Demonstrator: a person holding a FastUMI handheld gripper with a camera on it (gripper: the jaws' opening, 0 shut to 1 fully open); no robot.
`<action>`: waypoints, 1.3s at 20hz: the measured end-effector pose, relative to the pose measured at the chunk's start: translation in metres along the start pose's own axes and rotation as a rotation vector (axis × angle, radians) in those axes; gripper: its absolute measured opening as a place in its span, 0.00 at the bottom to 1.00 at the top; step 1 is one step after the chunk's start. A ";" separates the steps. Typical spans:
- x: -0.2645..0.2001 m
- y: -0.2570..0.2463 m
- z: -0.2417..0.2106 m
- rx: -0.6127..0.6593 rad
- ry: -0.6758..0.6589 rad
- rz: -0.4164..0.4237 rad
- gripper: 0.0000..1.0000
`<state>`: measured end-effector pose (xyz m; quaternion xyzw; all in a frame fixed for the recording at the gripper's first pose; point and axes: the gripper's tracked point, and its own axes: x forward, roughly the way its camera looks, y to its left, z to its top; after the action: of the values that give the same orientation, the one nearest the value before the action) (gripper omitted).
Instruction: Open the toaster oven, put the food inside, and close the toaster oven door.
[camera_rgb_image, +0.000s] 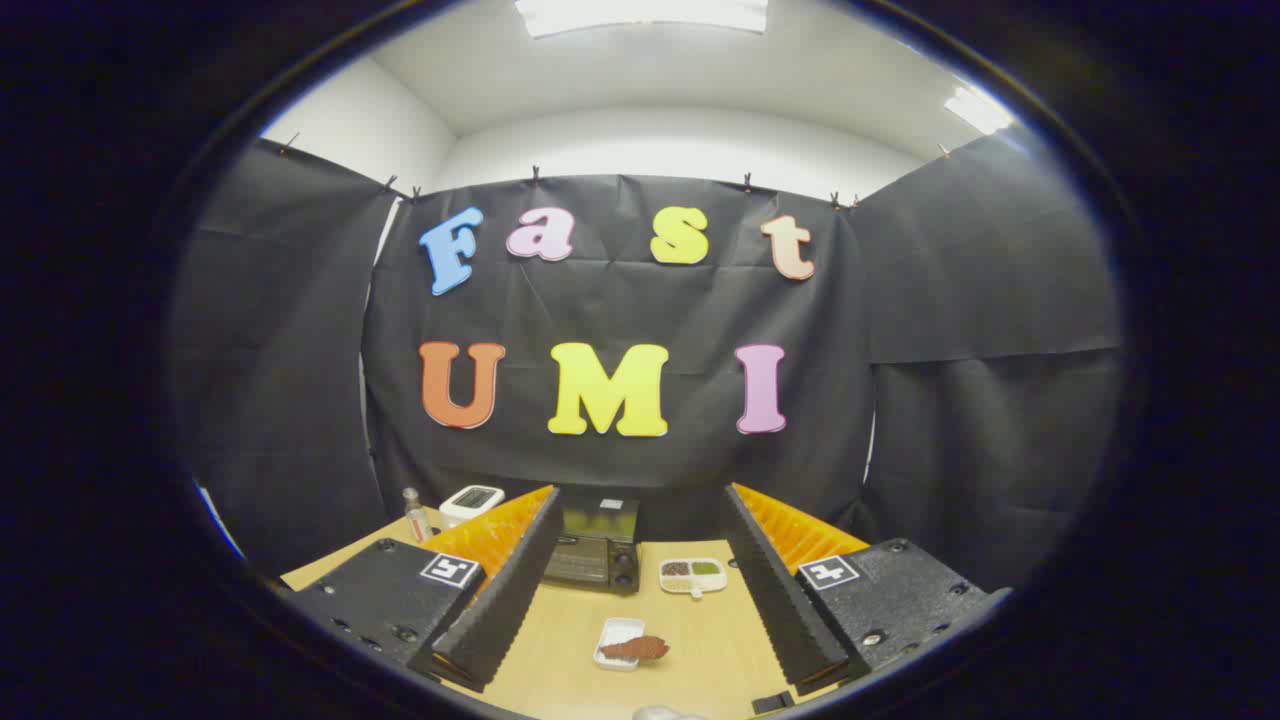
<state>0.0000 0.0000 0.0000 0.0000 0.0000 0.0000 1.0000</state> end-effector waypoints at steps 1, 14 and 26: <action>0.000 -0.002 -0.001 0.000 0.004 -0.002 1.00; 0.003 -0.003 -0.009 0.010 0.041 -0.018 1.00; 0.083 0.059 -0.051 0.045 0.092 -0.035 1.00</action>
<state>0.0829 0.0585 -0.0507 0.0226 0.0462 -0.0177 0.9985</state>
